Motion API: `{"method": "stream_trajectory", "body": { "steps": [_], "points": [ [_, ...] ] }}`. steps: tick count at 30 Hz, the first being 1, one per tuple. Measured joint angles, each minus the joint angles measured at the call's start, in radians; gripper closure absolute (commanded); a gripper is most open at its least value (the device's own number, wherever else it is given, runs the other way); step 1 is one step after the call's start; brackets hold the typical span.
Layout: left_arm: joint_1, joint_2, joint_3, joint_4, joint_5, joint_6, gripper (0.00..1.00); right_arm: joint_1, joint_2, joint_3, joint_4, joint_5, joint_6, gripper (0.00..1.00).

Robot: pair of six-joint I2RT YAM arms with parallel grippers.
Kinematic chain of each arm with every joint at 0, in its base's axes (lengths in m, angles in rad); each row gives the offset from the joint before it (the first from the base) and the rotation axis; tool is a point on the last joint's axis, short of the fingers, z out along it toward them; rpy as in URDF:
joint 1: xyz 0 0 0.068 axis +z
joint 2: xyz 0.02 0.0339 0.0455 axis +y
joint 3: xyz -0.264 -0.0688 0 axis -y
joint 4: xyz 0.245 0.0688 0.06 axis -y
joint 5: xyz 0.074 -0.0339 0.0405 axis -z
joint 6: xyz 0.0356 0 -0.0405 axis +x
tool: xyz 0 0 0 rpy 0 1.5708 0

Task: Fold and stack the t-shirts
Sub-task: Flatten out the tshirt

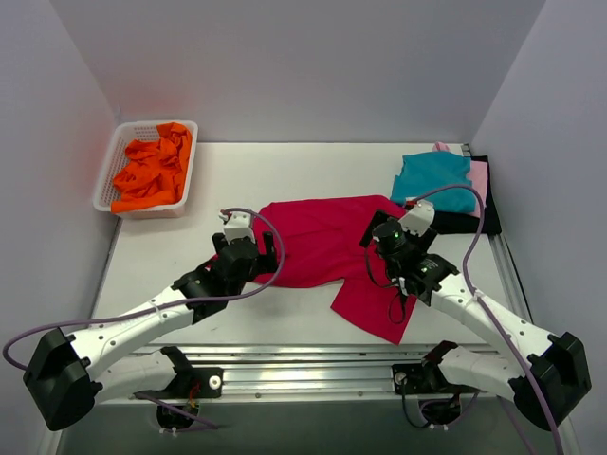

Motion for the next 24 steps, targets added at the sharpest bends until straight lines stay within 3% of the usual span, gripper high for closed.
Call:
{"method": "stream_trajectory", "body": {
  "steps": [6,13,19,24],
  "points": [
    [-0.026,0.0,-0.016,-0.044,0.049,-0.079,0.06,0.005,-0.013,-0.003,-0.084,0.068,0.102,0.0],
    [-0.037,-0.077,-0.148,-0.111,0.064,-0.182,0.06,-0.048,-0.079,-0.018,-0.174,0.095,0.222,0.0],
    [0.043,0.018,-0.155,-0.133,0.075,-0.219,0.06,-0.271,-0.035,-0.136,-0.077,-0.084,0.183,0.0],
    [0.154,0.154,-0.123,-0.14,0.092,-0.23,0.06,-0.289,0.097,-0.144,0.0,-0.193,0.145,0.0]
  ]
}}
